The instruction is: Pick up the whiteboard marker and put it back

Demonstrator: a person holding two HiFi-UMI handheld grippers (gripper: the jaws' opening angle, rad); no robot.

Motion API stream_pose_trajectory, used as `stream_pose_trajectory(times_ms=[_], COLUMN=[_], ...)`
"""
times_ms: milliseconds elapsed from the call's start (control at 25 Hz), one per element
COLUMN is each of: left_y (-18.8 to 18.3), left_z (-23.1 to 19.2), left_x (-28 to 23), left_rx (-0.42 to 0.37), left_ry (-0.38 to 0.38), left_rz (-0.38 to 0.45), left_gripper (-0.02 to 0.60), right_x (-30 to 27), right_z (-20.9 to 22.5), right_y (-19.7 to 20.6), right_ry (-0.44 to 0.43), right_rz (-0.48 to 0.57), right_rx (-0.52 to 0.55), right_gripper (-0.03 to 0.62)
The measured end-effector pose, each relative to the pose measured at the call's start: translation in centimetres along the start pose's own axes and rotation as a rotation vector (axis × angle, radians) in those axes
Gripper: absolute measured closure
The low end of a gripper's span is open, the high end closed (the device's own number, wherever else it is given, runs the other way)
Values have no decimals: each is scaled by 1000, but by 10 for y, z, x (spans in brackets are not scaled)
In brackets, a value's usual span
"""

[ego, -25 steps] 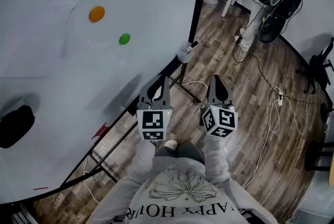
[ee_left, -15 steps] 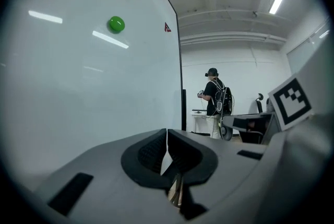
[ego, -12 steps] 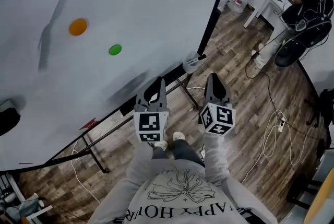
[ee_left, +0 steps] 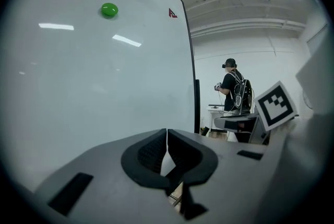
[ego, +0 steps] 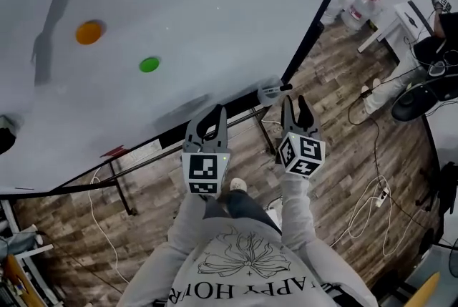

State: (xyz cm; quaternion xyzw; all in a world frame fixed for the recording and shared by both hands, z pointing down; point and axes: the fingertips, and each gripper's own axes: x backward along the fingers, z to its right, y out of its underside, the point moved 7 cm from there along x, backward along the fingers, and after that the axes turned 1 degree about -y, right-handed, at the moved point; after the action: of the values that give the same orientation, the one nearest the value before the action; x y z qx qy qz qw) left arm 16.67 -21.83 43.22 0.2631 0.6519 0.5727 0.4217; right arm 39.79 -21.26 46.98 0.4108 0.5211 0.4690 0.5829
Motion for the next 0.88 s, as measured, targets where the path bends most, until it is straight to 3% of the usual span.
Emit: stream_pose_trajectory(times_ms=[640,760,880], left_y=[21,24,25], left_z=[-26,-28,-30], left_x=[3,5,6], left_rx=[11,12,17], left_ry=[-122,-134,-140], left_rz=[-67,-74,-80], left_gripper=[572,572,572], right_x=[-63,-66,-65], right_z=[18,18,14], right_y=[27,29,28], right_ry=[-66,-62,-74], right_rz=[-67,-52,-35], right_rx=[-90,-95,-117], right_gripper=[439,505,515])
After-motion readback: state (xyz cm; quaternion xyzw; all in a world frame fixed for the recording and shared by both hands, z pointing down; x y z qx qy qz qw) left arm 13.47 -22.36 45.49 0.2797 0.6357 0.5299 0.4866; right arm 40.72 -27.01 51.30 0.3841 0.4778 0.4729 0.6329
